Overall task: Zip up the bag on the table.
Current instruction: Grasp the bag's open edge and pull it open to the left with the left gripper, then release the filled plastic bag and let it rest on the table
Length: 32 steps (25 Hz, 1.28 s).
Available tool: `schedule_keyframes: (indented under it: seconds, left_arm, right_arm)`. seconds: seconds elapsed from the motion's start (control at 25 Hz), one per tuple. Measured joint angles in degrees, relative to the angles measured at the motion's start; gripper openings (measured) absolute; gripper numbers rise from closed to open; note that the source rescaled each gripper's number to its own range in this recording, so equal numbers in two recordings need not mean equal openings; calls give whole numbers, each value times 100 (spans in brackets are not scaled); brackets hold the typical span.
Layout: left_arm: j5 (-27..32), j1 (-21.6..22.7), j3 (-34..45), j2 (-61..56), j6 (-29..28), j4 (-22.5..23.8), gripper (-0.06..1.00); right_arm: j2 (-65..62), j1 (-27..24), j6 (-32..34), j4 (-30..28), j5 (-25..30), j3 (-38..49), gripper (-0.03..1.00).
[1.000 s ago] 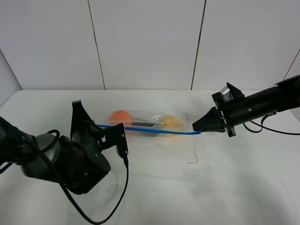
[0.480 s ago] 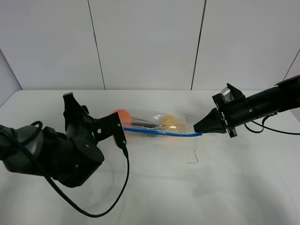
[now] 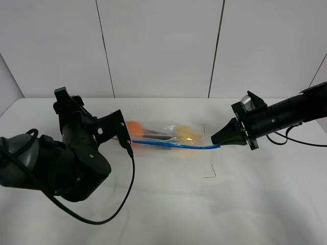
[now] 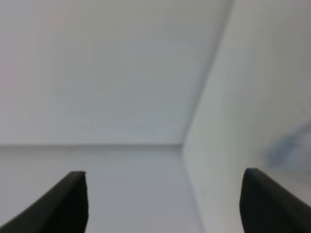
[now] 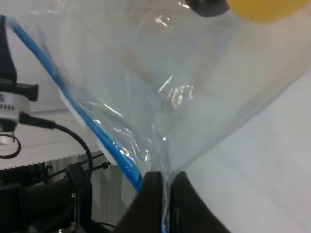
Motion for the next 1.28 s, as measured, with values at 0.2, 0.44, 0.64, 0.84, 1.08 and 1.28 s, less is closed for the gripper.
schedule_keyframes:
  seconds: [0.2,0.44,0.64,0.84,1.08,1.28]
  left_arm:
    - [6,0,0,0,-25,-193,73]
    - [-49,0,0,0,10,-534,93]
    - [-115,0,0,0,120,-811,99]
    - [-119,0,0,-16,153,-824,100]
    - [-287,0,-50,-513,154,-805,100]
    - [-615,5,-448,-965,254,-972,100]
  right_arm:
    - [0,0,0,-24,-5,0,0]
    - [0,0,0,-24,-5,0,0]
    - [0,0,0,-24,-5,0,0]
    - [0,0,0,-24,-5,0,0]
    - [0,0,0,-24,-5,0,0]
    - [0,0,-21,-30,-5,0,0]
